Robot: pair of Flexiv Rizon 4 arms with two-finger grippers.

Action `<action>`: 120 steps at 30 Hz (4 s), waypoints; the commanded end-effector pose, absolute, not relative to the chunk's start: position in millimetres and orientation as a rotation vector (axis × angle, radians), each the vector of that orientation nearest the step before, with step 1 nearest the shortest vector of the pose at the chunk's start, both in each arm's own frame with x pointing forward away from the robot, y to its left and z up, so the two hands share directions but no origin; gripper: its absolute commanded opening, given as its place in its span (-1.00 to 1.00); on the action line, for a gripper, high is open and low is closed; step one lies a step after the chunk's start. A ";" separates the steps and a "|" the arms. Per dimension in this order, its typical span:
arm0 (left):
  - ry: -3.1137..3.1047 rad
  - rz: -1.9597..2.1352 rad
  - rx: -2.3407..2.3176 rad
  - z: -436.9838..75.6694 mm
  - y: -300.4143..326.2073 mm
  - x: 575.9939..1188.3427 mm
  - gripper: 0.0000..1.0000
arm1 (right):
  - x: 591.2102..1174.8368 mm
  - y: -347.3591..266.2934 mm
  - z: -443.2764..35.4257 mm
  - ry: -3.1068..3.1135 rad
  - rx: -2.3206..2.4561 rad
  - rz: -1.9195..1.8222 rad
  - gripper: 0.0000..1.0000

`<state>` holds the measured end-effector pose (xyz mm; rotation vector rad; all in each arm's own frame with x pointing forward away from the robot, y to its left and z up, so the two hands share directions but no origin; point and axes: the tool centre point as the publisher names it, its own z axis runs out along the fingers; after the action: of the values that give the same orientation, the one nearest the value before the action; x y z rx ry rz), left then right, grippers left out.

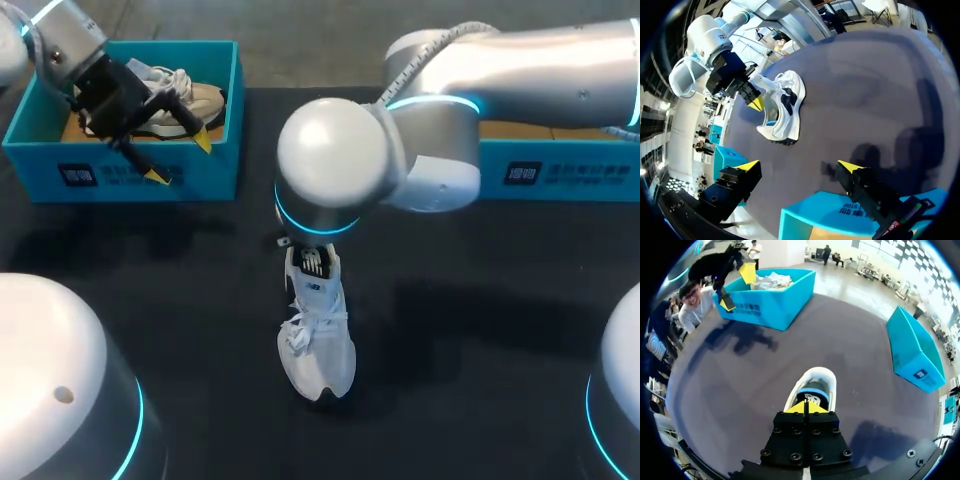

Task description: Take the shoe out of the shoebox, open the shoe tongue, remove and reinsert the insole, then place the shoe into the shoebox

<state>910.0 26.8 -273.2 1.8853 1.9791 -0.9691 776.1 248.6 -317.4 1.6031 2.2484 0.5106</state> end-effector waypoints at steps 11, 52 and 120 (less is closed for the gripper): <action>1.984 -0.963 1.891 -270.7 26.5 909.9 1.00 | 772.9 243.8 -319.4 2.247 1.600 0.531 -1.00; 1.984 -0.963 1.891 -270.7 26.5 909.9 1.00 | 815.6 258.0 -348.5 2.206 1.604 0.582 -1.00; 1.984 -0.963 1.891 -270.7 26.5 909.9 1.00 | 815.5 249.0 -369.0 2.224 1.773 0.745 -1.00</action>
<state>910.4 26.6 -271.3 1.8896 1.9814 -0.9673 809.4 250.8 -364.5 1.7687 2.1896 0.7118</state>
